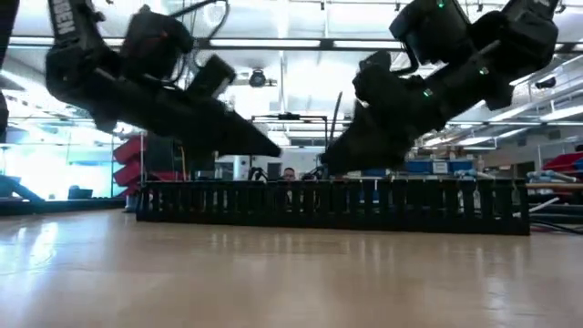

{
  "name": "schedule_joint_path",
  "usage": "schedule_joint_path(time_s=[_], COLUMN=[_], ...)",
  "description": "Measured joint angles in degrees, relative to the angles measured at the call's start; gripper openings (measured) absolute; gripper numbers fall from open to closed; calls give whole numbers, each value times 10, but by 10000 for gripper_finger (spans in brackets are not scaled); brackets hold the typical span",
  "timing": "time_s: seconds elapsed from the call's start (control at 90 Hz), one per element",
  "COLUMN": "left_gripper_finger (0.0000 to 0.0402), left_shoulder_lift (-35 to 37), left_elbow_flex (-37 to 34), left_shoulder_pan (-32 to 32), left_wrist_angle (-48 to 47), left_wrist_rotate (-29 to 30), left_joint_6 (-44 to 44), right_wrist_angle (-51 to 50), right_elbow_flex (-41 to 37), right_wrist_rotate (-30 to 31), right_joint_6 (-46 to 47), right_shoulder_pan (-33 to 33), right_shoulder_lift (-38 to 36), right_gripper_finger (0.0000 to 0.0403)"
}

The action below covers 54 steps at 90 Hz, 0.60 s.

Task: Ziptie cables
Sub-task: Put the cable wires in the black cable duct

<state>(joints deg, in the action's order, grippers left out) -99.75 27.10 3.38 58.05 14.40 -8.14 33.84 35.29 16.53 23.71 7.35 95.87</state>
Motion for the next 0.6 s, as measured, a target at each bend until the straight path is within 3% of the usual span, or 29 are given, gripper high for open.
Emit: schedule_joint_path(time_s=[0.289, 0.6], left_gripper_finger=[203, 203], left_shoulder_lift=[-51, -62], left_elbow_flex=[46, 76], left_shoulder_pan=[-2, -1], left_wrist_angle=[-12, -65], left_wrist_rotate=[-31, -93], left_joint_6=[0, 15], right_wrist_angle=[5, 15], right_elbow_flex=[11, 11], right_wrist_rotate=[-15, -17], right_joint_6=[-16, -33], right_shoulder_pan=[0, 0], right_shoulder_lift=[20, 32], right_gripper_finger=[150, 63])
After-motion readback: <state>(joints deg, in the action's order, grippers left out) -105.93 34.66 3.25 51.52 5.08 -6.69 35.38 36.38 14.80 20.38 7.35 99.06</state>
